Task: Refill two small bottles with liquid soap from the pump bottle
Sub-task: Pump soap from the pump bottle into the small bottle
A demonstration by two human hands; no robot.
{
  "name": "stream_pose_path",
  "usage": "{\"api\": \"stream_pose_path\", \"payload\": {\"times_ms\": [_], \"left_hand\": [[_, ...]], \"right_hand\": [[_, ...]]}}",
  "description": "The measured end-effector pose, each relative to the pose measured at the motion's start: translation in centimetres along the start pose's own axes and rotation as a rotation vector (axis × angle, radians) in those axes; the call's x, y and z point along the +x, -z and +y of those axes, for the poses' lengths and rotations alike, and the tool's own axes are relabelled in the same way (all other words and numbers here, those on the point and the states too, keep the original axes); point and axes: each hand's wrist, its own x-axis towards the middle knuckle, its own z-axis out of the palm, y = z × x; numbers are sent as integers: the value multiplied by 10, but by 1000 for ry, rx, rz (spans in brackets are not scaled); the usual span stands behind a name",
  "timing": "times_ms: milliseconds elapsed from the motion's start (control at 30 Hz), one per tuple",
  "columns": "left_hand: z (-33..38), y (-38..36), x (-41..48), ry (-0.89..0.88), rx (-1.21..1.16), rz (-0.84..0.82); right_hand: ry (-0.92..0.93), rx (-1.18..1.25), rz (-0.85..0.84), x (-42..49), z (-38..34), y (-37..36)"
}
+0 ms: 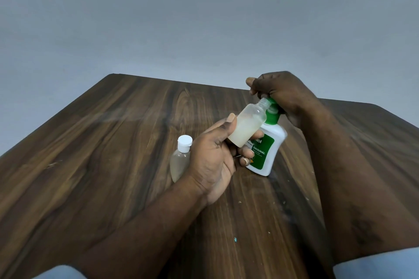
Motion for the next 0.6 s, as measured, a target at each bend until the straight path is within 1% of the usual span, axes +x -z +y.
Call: {"api": "stream_pose_path", "payload": {"times_ms": [167, 267, 400, 533, 600], "left_hand": [[1, -1, -1, 2, 7, 8], [-1, 0, -1, 12, 3, 16], [1, -1, -1, -4, 0, 4], [1, -1, -1, 7, -9, 11], [0, -1, -2, 13, -7, 10]], "right_hand": [[-11, 25, -27, 2, 4, -2], [-14, 14, -10, 2, 2, -1], [4, 63, 12, 5, 1, -1], [-41, 77, -35, 3, 6, -4], [-42, 70, -14, 3, 6, -4]]}}
